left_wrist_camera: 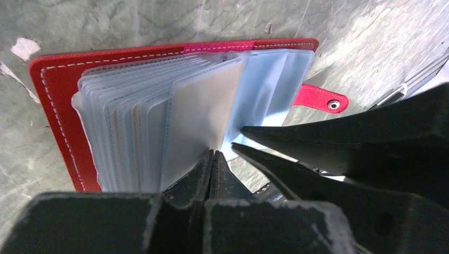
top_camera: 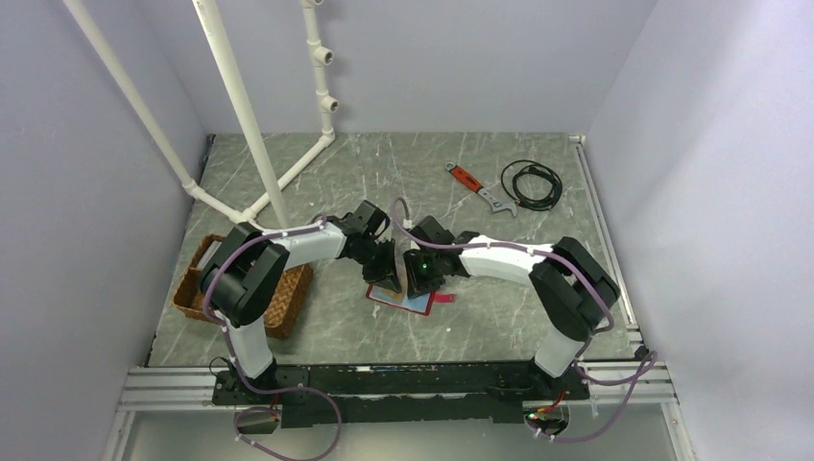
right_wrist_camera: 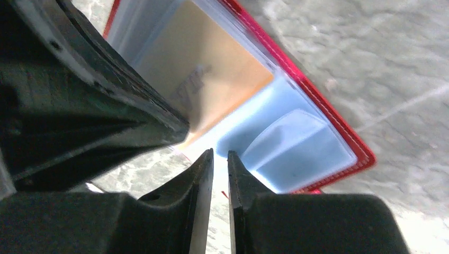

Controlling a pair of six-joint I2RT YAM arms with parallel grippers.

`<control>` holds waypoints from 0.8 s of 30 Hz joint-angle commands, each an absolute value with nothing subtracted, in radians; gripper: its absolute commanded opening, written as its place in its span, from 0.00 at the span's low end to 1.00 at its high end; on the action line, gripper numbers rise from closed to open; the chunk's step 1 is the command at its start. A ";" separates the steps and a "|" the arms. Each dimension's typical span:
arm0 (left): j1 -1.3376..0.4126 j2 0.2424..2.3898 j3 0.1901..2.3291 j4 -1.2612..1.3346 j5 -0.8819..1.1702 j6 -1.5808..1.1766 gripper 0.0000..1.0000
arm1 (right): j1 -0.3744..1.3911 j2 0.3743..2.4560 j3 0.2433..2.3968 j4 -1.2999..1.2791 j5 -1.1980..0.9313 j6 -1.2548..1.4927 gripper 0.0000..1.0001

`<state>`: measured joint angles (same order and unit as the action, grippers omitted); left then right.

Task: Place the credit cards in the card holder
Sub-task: Pick up the credit card from the storage box.

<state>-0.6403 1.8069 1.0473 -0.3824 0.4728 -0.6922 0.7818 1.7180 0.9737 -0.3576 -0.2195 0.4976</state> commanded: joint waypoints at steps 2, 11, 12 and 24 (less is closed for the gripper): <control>-0.630 1.806 1.030 -0.439 0.381 -0.645 0.00 | 0.788 1.612 0.880 -0.416 -0.122 0.474 0.19; -0.625 1.792 1.054 -0.493 0.363 -0.642 0.00 | 0.789 1.641 0.823 -0.390 -0.084 0.479 0.20; -0.626 1.784 1.056 -0.495 0.367 -0.639 0.00 | 0.790 1.639 0.815 -0.376 -0.084 0.477 0.20; -0.625 1.278 1.052 -0.767 0.210 -0.661 0.28 | 0.789 1.550 0.776 -0.423 -0.003 0.489 0.22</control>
<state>-0.6262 1.4906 1.0512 -0.5831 0.3313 -0.6468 0.7937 1.5696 0.8204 -0.3370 -0.1070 0.5121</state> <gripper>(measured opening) 0.244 0.218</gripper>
